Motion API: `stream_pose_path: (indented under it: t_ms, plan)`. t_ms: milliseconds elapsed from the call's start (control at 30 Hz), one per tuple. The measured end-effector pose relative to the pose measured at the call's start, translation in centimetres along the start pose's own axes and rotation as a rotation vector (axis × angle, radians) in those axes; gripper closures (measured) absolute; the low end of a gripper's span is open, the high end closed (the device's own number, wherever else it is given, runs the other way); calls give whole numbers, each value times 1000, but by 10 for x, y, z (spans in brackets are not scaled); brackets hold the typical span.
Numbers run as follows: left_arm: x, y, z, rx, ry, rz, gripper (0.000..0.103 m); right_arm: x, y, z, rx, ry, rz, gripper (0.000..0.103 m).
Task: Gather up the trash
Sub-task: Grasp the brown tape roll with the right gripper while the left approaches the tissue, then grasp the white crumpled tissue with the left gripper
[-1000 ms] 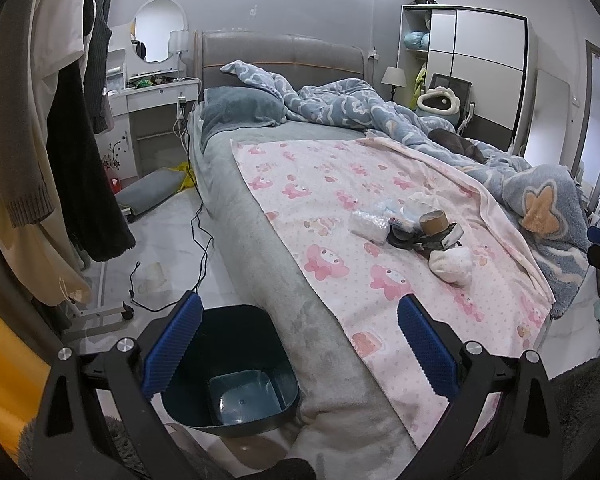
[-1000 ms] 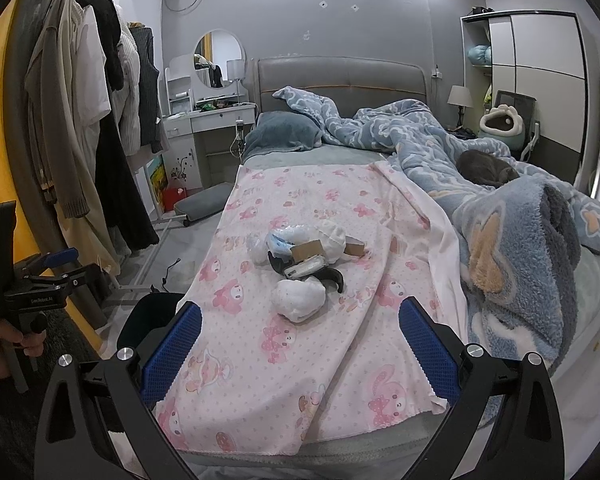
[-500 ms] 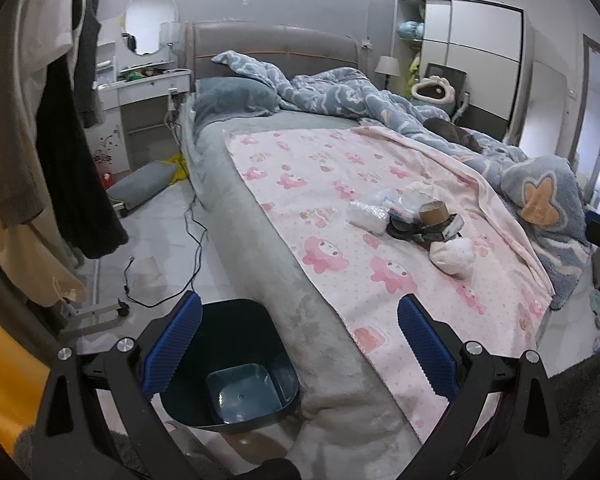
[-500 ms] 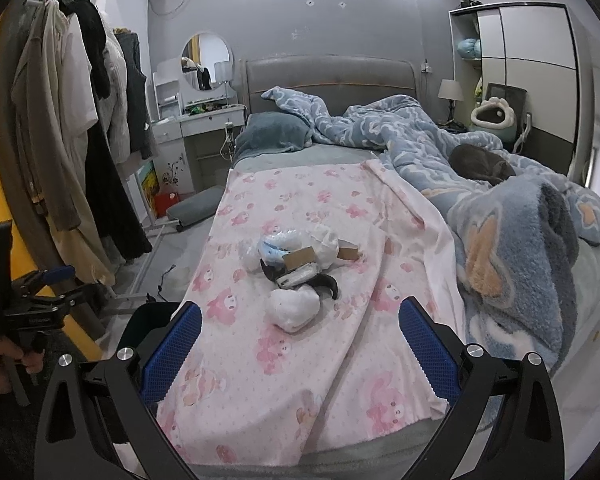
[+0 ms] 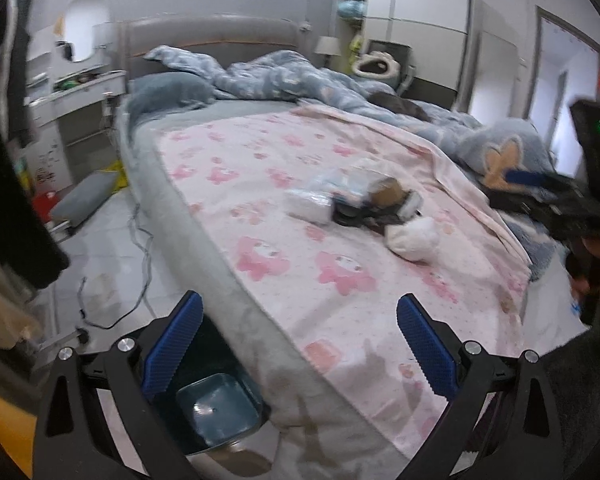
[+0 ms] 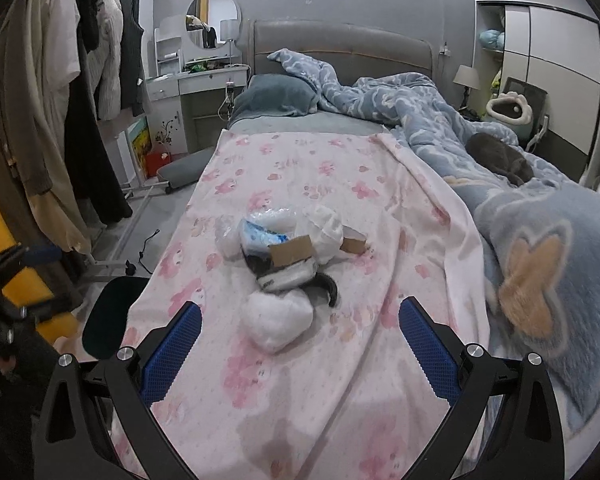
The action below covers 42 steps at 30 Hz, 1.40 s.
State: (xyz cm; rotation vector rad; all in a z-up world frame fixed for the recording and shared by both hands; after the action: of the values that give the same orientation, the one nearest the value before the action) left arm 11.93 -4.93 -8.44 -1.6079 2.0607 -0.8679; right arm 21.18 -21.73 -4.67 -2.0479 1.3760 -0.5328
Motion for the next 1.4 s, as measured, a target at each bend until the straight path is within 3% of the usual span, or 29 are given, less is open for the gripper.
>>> stream_pose_path:
  t_ms: [133,467,767,1000,1167,1400]
  plan:
    - [12,-2,13,-12,57,39,4,-1,-11,21,-17,-15,-15,3]
    - [32,-18,50,-39,170,112,4,-8,-22,76,-122,-91,-63,28]
    - [62,-27,86,-76,271,197,5,-6,-34,106,-152,-109,-56,36]
    - [73,-40,107,-92,309,189,16,-7,-46,125,-166,-124,-61,41]
    - [83,-47,119,-108,349,168,16,-1,-44,142,-216,-130,-42,53]
    - [98,-57,131,-115,381,147,16,9,-51,130,-168,-192,26,54]
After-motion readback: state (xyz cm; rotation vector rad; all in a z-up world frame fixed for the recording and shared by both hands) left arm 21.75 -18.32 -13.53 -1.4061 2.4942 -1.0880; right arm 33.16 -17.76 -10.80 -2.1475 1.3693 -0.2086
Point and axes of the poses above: each gripper's, at about its wrist camera, not at the fingertips, and z roughly the way its jaws point, x to its right, y to its underside, the point moved 8 cm from there along z, roughly the way its jaws point, and after that the axes turned 9 degrees about -x, right-handed, at the moved point
